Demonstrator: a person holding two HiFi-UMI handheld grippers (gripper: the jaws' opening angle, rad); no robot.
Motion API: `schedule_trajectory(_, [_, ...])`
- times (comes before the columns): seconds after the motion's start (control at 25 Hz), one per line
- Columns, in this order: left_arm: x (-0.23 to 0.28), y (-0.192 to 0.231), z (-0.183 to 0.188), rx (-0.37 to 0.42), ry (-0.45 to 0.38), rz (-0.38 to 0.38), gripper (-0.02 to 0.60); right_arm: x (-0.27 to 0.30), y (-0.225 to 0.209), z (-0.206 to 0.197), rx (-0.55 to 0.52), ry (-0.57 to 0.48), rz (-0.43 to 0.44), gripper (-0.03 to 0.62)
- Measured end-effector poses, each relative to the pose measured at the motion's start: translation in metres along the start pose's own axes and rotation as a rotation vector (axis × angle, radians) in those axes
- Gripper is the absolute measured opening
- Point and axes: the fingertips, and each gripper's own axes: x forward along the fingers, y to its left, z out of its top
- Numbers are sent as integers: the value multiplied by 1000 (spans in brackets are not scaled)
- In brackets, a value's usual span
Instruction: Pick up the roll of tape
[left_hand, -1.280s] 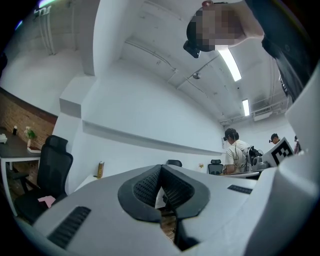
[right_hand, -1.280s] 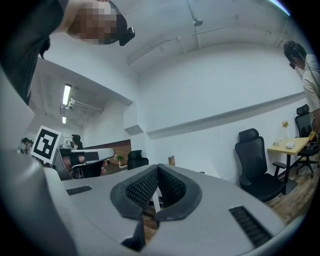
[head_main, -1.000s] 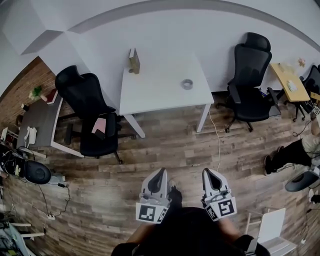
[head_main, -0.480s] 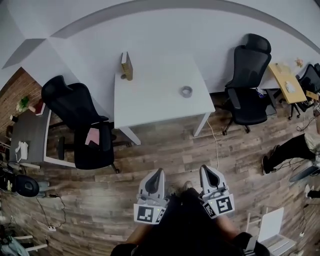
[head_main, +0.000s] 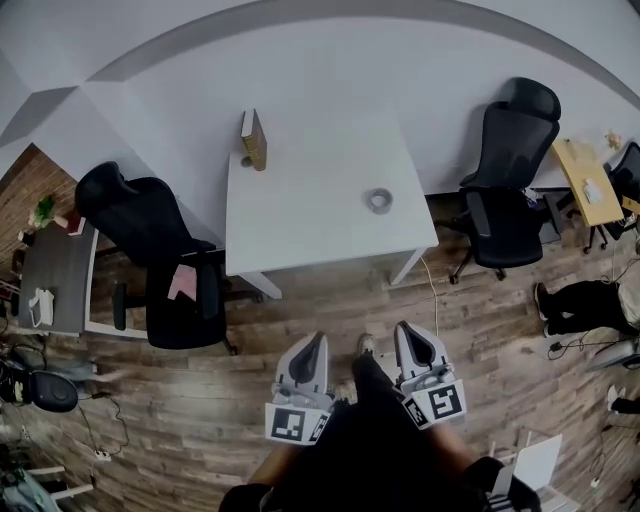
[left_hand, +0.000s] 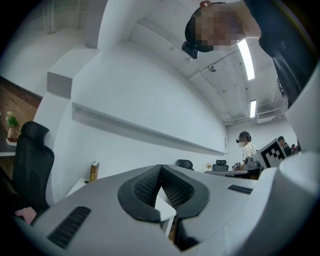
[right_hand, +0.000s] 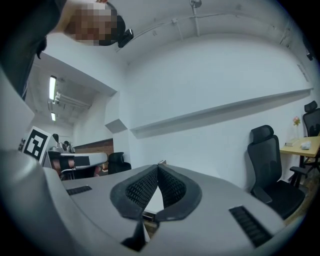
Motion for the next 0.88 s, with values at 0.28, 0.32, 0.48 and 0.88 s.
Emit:
schedule_trajectory(0.28, [81, 12, 9, 23, -21, 39, 23, 58, -60, 8, -4, 10, 46, 14])
schedule_trajectory(0.32, [92, 13, 10, 25, -24, 46, 23, 66, -69, 8, -5, 13, 54, 14])
schedule_trajectory(0.48, [128, 11, 12, 43, -26, 65, 23, 91, -99, 8, -19, 27, 95, 14])
schedule_trajectory(0.88, [192, 21, 8, 35, -18, 79, 23, 146, -152, -13, -12, 90, 102, 14])
